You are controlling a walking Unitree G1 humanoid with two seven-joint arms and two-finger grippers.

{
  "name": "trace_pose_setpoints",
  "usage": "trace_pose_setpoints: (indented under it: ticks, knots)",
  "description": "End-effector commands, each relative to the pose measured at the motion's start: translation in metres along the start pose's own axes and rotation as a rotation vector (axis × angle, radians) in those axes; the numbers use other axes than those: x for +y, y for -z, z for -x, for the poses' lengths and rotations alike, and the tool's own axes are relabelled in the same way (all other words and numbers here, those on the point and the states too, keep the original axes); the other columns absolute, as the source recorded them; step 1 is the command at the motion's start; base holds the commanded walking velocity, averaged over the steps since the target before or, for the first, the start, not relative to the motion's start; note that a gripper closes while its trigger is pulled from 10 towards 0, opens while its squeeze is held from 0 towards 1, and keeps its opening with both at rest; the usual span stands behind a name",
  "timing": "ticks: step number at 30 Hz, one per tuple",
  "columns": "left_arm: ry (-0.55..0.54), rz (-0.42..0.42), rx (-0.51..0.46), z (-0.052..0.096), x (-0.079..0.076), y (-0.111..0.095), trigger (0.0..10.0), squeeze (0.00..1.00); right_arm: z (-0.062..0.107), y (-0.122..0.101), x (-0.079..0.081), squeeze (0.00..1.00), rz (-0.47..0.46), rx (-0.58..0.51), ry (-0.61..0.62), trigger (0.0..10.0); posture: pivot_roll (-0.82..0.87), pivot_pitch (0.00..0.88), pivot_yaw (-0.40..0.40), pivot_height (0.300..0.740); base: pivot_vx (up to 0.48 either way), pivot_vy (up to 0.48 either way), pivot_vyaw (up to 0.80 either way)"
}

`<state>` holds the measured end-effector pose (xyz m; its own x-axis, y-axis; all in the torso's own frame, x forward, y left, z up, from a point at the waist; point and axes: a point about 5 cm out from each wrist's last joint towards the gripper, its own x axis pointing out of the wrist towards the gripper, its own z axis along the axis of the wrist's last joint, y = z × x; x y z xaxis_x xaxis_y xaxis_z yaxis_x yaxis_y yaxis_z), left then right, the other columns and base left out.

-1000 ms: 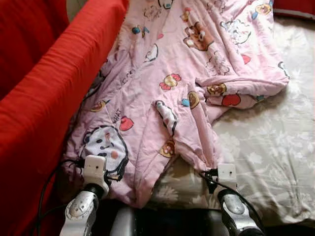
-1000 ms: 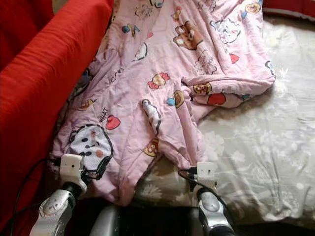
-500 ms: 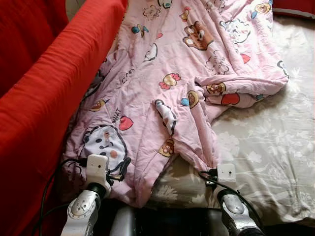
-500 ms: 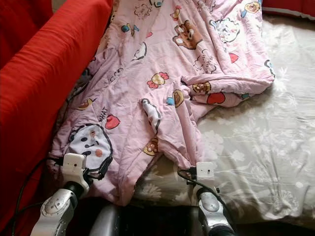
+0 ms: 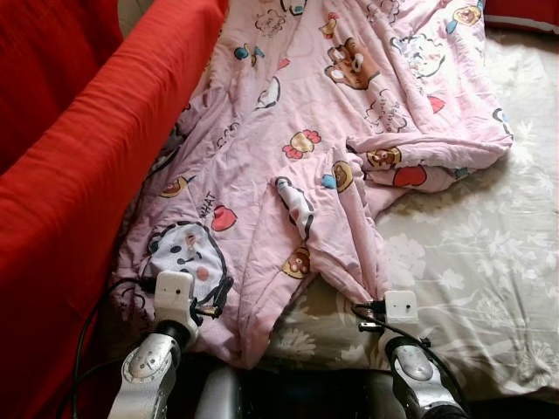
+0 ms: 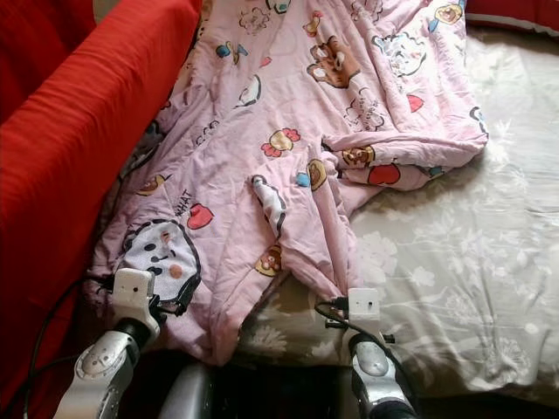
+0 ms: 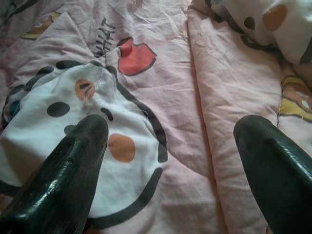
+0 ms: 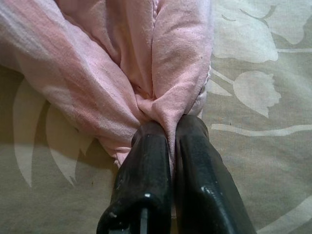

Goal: Clean up the room

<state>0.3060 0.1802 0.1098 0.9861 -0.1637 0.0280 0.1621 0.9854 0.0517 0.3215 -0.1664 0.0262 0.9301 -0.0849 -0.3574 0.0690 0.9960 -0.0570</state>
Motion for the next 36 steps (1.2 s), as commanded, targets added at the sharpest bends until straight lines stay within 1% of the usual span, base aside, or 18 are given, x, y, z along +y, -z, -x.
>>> trace_pose_setpoints:
  ticks: [1, 6, 8, 10, 11, 16, 20, 21, 22, 29, 32, 36]
  knots:
    - [-0.016, 0.022, 0.050, 0.006, 0.003, 0.014, 10.0, 0.00, 0.007, 0.022, 0.000, 0.00, -0.024, 0.075, 0.010, 0.0, 0.08, 0.390, 0.070, 0.618, 0.000, 0.000, 0.00]
    - [-0.030, 0.034, 0.050, -0.002, 0.004, 0.017, 10.0, 0.00, 0.008, 0.017, -0.005, 0.00, -0.070, 0.013, 0.038, 0.0, 0.06, 0.333, 0.057, 0.618, 0.000, 0.000, 0.00]
    - [-0.030, 0.034, 0.050, -0.002, 0.004, 0.017, 10.0, 0.00, 0.008, 0.017, -0.005, 0.00, -0.070, 0.013, 0.038, 0.0, 0.06, 0.333, 0.057, 0.618, 0.000, 0.000, 0.00]
    - [-0.045, 0.035, 0.064, -0.005, 0.006, 0.022, 10.0, 0.00, 0.009, 0.014, -0.010, 0.00, -0.089, -0.037, 0.058, 0.0, 0.03, 0.296, 0.051, 0.618, 0.000, 0.000, 0.00]
    - [-0.049, 0.035, 0.068, -0.006, 0.006, 0.023, 10.0, 0.00, 0.009, 0.013, -0.011, 0.00, -0.093, -0.048, 0.064, 0.0, 0.03, 0.296, 0.051, 0.618, 0.000, 0.000, 0.00]
    - [-0.066, 0.038, 0.078, -0.009, 0.008, 0.027, 10.0, 0.00, 0.013, 0.011, -0.021, 0.00, -0.140, -0.113, 0.101, 0.0, 0.01, 0.239, 0.043, 0.618, 0.000, 0.000, 0.00]
    - [-0.076, 0.040, 0.079, -0.015, 0.009, 0.028, 10.0, 0.00, 0.014, 0.009, -0.022, 0.00, -0.158, -0.151, 0.099, 0.0, 0.00, 0.206, 0.039, 0.618, 0.000, 0.000, 0.00]
    - [-0.076, 0.041, 0.077, -0.016, 0.009, 0.028, 10.0, 0.00, 0.015, 0.009, -0.022, 0.00, -0.160, -0.153, 0.094, 8.4, 0.00, 0.203, 0.038, 0.618, 0.000, 0.000, 0.00]
    - [-0.077, 0.041, 0.074, -0.018, 0.009, 0.028, 10.0, 0.00, 0.015, 0.009, -0.022, 0.00, -0.164, -0.155, 0.093, 10.0, 0.00, 0.199, 0.038, 0.618, 0.000, 0.000, 0.00]
    - [-0.077, 0.044, 0.069, -0.022, 0.007, 0.030, 10.0, 0.00, 0.013, 0.004, -0.018, 0.00, -0.194, -0.184, 0.074, 10.0, -0.01, 0.173, 0.036, 0.618, 0.000, 0.000, 0.00]
    - [-0.078, 0.043, 0.071, -0.023, 0.007, 0.031, 10.0, 0.00, 0.012, 0.001, -0.016, 0.00, -0.194, -0.187, 0.062, 10.0, -0.01, 0.164, 0.033, 0.638, 0.000, 0.000, 0.00]
    - [-0.083, 0.043, 0.076, -0.023, 0.008, 0.033, 10.0, 0.00, 0.012, 0.002, -0.016, 0.00, -0.191, -0.182, 0.059, 10.0, -0.02, 0.154, 0.031, 0.653, 0.000, 0.000, 0.00]
